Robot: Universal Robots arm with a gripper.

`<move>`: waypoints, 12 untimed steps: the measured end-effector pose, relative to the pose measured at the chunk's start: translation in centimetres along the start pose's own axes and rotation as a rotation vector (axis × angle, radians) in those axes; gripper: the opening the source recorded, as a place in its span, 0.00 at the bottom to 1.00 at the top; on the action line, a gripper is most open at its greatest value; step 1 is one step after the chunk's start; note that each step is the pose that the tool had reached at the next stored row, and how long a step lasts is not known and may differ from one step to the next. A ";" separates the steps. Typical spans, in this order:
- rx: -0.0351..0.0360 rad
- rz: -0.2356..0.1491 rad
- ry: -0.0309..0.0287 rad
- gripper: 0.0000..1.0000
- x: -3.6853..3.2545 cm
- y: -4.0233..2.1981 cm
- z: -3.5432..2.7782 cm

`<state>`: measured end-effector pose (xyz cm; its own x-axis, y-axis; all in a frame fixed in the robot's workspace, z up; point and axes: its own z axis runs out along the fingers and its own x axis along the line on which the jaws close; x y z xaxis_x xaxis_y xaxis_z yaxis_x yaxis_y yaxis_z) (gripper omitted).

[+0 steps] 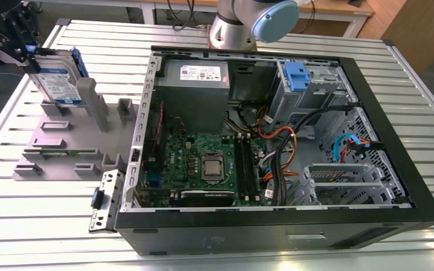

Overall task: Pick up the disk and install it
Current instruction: 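Pick up the disk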

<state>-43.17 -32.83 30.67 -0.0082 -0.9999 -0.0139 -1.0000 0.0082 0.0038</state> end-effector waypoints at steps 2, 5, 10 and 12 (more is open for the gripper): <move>0.0000 0.000 0.0000 0.37 0.00 0.00 -0.20; 0.0001 0.000 0.0000 0.37 -0.01 0.00 -0.53; 0.0001 0.000 0.0005 0.37 -0.01 0.00 -0.98; 0.0001 0.000 0.0006 0.37 -0.02 0.00 -1.16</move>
<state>-43.17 -32.83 31.83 -0.0082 -0.9999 -0.0132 -1.0000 0.0082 0.0038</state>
